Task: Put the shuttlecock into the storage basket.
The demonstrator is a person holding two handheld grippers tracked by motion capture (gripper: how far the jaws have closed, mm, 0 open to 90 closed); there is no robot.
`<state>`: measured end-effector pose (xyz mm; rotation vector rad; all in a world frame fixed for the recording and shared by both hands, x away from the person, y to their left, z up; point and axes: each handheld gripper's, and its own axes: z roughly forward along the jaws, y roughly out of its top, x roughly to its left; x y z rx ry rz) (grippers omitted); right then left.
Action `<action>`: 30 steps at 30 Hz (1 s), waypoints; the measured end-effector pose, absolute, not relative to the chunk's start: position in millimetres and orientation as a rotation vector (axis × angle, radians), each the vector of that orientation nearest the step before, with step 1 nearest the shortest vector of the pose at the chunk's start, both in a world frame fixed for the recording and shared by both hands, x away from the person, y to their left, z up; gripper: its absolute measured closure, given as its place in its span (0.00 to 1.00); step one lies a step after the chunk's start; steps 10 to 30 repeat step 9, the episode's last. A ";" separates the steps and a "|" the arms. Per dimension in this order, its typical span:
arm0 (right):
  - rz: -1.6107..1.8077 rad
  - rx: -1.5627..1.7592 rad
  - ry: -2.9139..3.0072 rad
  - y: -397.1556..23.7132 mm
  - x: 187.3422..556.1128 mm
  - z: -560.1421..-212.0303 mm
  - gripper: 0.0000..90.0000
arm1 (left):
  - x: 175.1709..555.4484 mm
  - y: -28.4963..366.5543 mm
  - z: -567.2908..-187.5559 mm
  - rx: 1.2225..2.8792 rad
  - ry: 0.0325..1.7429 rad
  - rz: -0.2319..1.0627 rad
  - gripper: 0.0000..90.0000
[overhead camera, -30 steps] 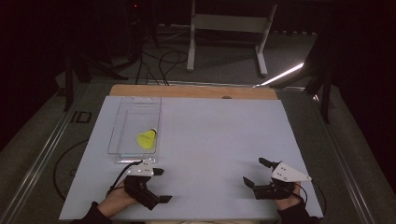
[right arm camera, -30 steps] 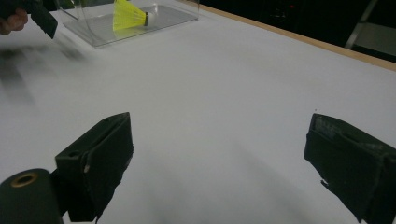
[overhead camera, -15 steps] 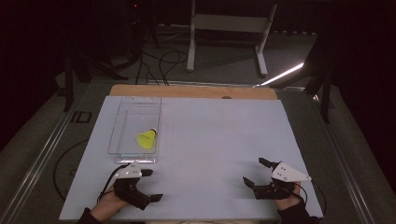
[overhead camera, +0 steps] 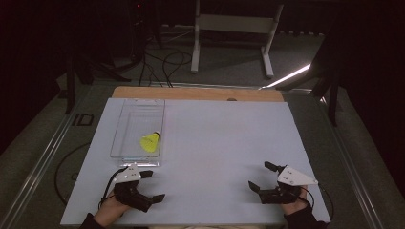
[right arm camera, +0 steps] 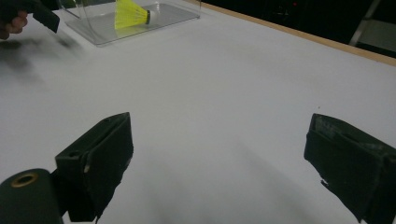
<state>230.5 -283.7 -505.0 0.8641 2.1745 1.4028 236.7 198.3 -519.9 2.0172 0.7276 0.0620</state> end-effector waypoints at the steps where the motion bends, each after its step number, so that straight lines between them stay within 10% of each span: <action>1: 1.403 0.863 2.176 -283.6 230.5 -505.1 0.09 | 236.8 198.3 -520.0 2.018 0.727 0.061 0.00; 30: 1.396 0.863 2.186 -282.7 231.4 -506.2 0.09 | 237.2 198.1 -520.5 2.021 0.727 0.055 0.00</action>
